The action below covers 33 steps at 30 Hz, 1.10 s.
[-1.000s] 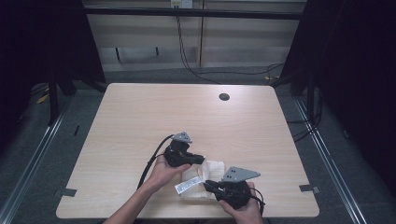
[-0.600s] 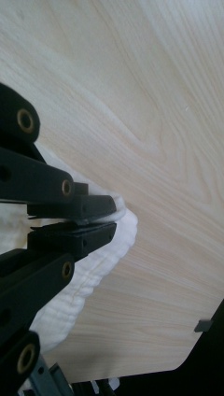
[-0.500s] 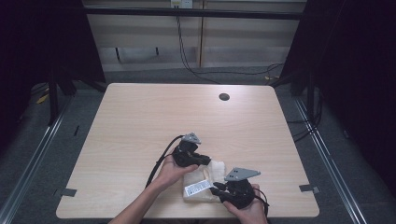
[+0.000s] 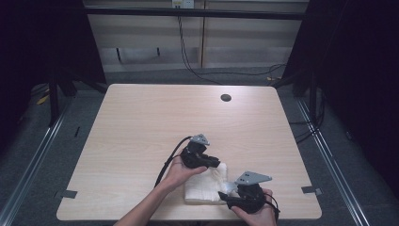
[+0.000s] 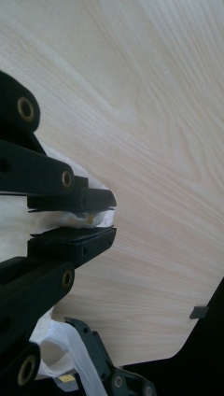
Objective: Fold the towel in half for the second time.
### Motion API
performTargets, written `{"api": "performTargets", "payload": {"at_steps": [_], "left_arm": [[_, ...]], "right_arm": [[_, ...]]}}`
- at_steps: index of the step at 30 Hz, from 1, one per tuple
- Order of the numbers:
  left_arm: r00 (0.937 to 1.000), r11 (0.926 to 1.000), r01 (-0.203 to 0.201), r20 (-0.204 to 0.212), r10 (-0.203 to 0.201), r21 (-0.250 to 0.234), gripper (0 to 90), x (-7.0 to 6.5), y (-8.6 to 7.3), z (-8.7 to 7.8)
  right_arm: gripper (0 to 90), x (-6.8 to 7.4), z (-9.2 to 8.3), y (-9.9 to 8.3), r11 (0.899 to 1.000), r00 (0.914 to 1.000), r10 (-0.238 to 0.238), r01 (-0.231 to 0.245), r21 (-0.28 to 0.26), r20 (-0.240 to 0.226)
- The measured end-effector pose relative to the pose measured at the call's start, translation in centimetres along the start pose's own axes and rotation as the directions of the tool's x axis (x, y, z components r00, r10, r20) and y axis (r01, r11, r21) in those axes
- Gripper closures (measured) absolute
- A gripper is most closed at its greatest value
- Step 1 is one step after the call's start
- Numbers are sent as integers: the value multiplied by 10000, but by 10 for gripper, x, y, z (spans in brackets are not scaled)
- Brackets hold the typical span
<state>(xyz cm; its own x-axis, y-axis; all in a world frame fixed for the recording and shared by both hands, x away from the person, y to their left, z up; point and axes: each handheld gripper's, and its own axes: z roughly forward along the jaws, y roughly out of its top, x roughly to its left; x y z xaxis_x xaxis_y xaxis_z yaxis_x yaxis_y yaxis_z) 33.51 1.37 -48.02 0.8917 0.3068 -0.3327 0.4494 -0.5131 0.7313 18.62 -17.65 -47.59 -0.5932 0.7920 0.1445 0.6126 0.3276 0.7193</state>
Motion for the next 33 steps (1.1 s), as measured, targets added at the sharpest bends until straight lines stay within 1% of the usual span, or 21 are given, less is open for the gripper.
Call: {"api": "performTargets", "payload": {"at_steps": [1,4,5,7,9,10,11,13,16,17,18,20,21,22,24,26,28,30,31,32,33], "left_arm": [[10000,10000,-6,45,6,16,794,0,0,0],[10000,10000,-24,-14,24,-5,774,-1,2,-1],[10000,10000,-39,15,39,-48,748,-1,2,-2],[9999,9997,-139,62,141,-217,728,-2,2,-9],[9997,9975,-233,-82,228,-673,689,-5,2,-19],[9993,9972,-298,-236,283,-680,656,-6,1,-25],[9986,9964,-422,-344,397,-737,642,-6,0,-32],[9981,9958,-341,-533,296,-853,623,-6,-3,-47],[9957,9965,-305,-901,234,-782,592,-2,-10,-66],[9941,9965,-279,-1065,195,-784,583,0,-13,-72],[9936,9968,-205,-1124,117,-773,574,1,-16,-75],[9901,9963,-241,-1400,124,-821,558,3,-22,-81],[9907,9962,-69,-1361,-50,-868,554,4,-25,-83],[9905,9967,-42,-1375,-71,-813,531,4,-29,-85],[9881,9980,-75,-1535,-22,-628,498,4,-34,-88],[9867,9984,15,-1619,-107,-569,475,3,-37,-92],[9840,9991,75,-1776,-149,-425,462,1,-39,-98],[9826,9991,36,-1855,-113,-415,450,-1,-43,-108],[9821,9988,18,-1882,-111,-492,443,-2,-46,-113],[9820,9982,70,-1881,-181,-595,433,-3,-50,-118],[9792,9977,161,-2008,-291,-661,423,-2,-53,-124]], "right_arm": [[476,0,-1,1,10000,10000,31,-32,-54,-38],[464,-3,-1,4,9999,10000,59,-59,-162,-40],[462,-5,-1,5,9998,9999,107,-107,-174,-22],[460,-9,0,9,9997,9999,116,-116,-194,5],[459,-13,-2,12,9995,9999,118,-114,-310,109],[459,-16,-2,15,9994,9998,82,-77,-324,153],[453,-19,-3,17,9997,9995,146,-141,-206,266],[452,-27,-3,20,9995,9993,248,-242,-214,294],[452,-37,-3,23,9992,9985,316,-303,-275,454],[456,-40,-2,24,9991,9986,299,-286,-316,427],[456,-41,0,26,9990,9989,229,-214,-380,407],[454,-41,7,28,9996,9989,136,-124,-263,449],[453,-40,13,30,9999,9989,41,-35,-139,471],[453,-39,18,31,9999,9988,-14,20,-123,485],[451,-38,26,35,9999,9998,-79,81,-116,175],[452,-38,34,37,9996,9994,-289,288,64,184],[464,-39,40,38,9989,9982,-385,373,267,462],[469,-42,39,38,9990,9966,-379,359,276,737],[471,-45,36,38,9997,9972,-231,224,102,718],[476,-48,32,38,9998,9979,-180,184,-67,617],[477,-50,28,37,9998,9980,-126,133,-113,625]]}}
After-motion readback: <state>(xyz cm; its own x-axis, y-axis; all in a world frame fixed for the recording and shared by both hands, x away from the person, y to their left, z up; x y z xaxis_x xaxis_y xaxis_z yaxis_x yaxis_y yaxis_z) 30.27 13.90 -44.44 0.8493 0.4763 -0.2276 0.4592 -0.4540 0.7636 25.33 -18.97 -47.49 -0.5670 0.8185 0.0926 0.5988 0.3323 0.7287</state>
